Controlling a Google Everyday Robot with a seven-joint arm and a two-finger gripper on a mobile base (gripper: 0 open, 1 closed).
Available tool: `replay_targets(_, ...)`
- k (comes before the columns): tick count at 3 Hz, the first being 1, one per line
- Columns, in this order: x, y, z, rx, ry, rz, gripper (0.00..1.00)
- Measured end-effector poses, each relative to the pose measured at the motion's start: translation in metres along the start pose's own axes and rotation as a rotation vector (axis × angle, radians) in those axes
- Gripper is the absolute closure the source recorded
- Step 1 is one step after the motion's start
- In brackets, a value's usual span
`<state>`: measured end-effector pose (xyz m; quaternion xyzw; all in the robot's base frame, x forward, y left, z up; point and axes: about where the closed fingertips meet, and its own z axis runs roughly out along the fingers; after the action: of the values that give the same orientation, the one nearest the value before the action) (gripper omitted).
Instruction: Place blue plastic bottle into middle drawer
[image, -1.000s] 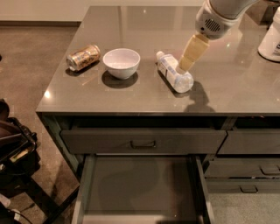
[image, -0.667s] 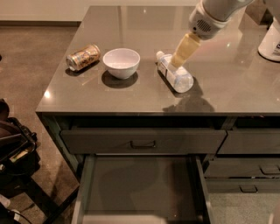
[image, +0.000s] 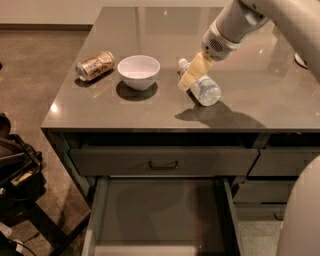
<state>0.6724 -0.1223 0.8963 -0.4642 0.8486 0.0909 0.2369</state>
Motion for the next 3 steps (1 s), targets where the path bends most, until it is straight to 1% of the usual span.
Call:
replay_targets(1, 0.005, 0.001, 0.021, -0.032, -0.004, 0.033, 0.00)
replay_targets(2, 0.019, -0.002, 0.039, -0.011, -0.002, 0.075, 0.00)
replay_targets(3, 0.020, -0.002, 0.046, -0.011, -0.001, 0.077, 0.18)
